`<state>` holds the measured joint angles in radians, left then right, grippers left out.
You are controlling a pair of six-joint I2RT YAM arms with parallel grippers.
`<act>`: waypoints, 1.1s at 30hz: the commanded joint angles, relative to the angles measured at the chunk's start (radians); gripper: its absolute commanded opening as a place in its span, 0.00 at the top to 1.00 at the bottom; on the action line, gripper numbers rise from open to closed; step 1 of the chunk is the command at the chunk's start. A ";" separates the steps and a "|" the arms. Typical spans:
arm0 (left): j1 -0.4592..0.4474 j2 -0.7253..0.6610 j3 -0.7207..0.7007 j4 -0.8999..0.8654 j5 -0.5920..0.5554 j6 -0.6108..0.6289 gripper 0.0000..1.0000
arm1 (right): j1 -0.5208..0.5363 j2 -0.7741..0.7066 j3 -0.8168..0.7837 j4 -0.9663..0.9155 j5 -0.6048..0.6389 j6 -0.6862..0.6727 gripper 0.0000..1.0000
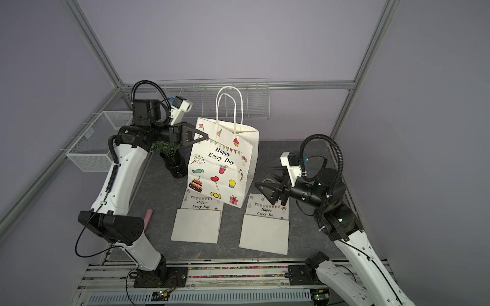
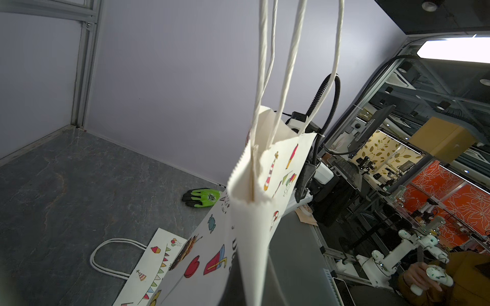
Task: Put away the paper bag
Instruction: Press the paper bag.
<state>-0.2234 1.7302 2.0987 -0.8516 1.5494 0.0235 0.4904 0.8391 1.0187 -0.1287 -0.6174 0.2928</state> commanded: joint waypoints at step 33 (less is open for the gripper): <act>-0.001 -0.015 -0.009 -0.007 0.054 0.046 0.97 | 0.335 0.207 0.077 0.121 0.516 -0.068 0.29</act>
<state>-0.2207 1.7222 2.1128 -0.8497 1.5494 0.0277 0.8188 1.0828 1.0573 -0.0189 -0.1719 0.2565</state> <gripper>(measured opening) 0.046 0.667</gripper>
